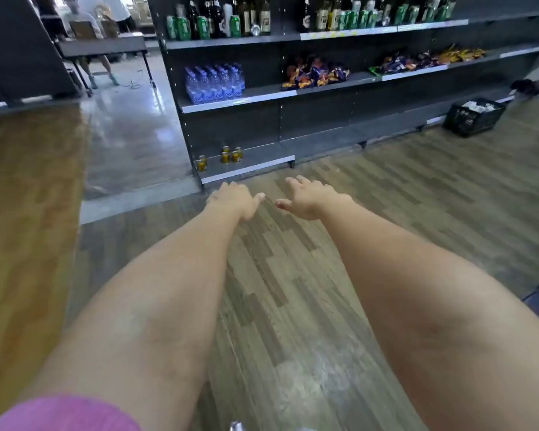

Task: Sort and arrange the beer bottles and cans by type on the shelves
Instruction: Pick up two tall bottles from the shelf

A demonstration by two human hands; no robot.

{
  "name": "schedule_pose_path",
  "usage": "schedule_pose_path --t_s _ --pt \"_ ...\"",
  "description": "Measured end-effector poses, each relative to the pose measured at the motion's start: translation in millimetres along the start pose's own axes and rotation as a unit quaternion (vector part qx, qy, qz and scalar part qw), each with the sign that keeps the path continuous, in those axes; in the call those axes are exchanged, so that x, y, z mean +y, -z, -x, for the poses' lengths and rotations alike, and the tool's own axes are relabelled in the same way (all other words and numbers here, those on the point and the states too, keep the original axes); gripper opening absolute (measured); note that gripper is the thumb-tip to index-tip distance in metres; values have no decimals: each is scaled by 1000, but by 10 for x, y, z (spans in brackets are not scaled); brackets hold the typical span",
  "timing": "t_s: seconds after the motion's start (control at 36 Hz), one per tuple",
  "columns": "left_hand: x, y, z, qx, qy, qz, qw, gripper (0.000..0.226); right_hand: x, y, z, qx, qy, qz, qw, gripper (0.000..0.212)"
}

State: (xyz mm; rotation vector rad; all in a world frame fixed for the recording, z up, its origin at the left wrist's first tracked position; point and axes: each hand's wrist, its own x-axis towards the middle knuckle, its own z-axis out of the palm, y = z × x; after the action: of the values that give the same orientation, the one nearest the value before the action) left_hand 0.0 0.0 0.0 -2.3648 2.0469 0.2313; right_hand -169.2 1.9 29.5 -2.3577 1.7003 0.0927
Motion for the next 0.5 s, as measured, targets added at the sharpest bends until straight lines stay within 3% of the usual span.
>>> schedule_pose_path --t_s 0.5 --pt "-266 210 -1811 -7 -18 -4 1000 73 68 238 -1810 -22 -45 23 998 74"
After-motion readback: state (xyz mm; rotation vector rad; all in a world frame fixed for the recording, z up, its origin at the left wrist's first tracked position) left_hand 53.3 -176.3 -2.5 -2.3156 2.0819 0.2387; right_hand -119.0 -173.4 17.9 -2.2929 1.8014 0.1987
